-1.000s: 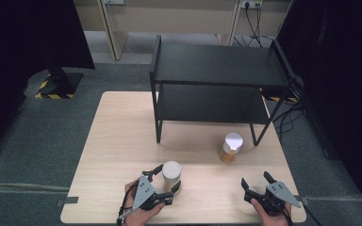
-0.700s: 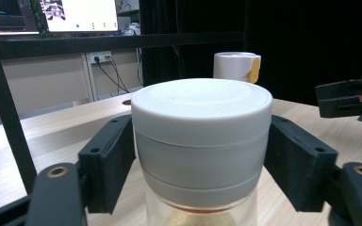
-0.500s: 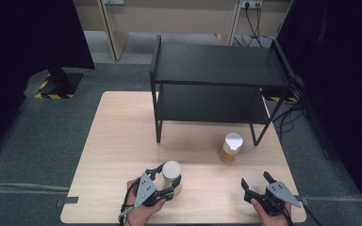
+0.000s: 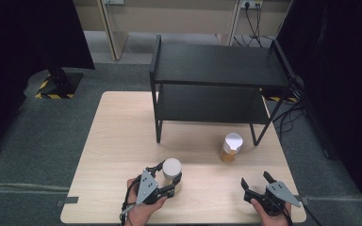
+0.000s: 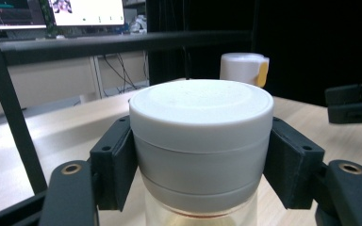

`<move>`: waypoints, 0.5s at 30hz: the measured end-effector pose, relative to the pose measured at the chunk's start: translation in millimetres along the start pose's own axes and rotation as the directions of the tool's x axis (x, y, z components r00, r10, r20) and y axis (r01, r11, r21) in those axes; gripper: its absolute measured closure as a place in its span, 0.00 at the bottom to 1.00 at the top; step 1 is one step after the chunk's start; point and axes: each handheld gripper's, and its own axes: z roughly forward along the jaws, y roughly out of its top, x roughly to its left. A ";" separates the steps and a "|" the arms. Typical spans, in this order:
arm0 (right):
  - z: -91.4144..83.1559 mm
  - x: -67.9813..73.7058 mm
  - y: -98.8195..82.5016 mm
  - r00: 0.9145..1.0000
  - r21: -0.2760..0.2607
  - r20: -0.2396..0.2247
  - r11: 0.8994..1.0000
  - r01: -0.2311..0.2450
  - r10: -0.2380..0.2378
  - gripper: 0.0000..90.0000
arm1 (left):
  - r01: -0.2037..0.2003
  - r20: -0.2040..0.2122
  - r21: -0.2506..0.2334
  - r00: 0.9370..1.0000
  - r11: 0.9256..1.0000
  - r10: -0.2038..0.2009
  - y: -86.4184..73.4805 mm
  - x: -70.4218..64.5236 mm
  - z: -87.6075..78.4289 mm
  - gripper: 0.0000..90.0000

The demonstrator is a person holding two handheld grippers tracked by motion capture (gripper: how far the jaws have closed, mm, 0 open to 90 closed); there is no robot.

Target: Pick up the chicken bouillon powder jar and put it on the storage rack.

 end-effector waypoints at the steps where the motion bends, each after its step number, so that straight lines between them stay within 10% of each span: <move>1: 0.0 0.2 0.0 1.000 0.000 0.000 1.000 0.001 -0.001 0.10 | 0.000 -0.005 -0.010 1.000 1.000 0.000 3.0 -1.1 0.2 0.37; 15: -0.4 0.5 -0.7 1.000 -0.004 0.001 1.000 -0.001 0.001 0.10 | -0.038 -0.119 -0.136 0.993 0.990 0.022 48.0 -10.5 19.6 0.38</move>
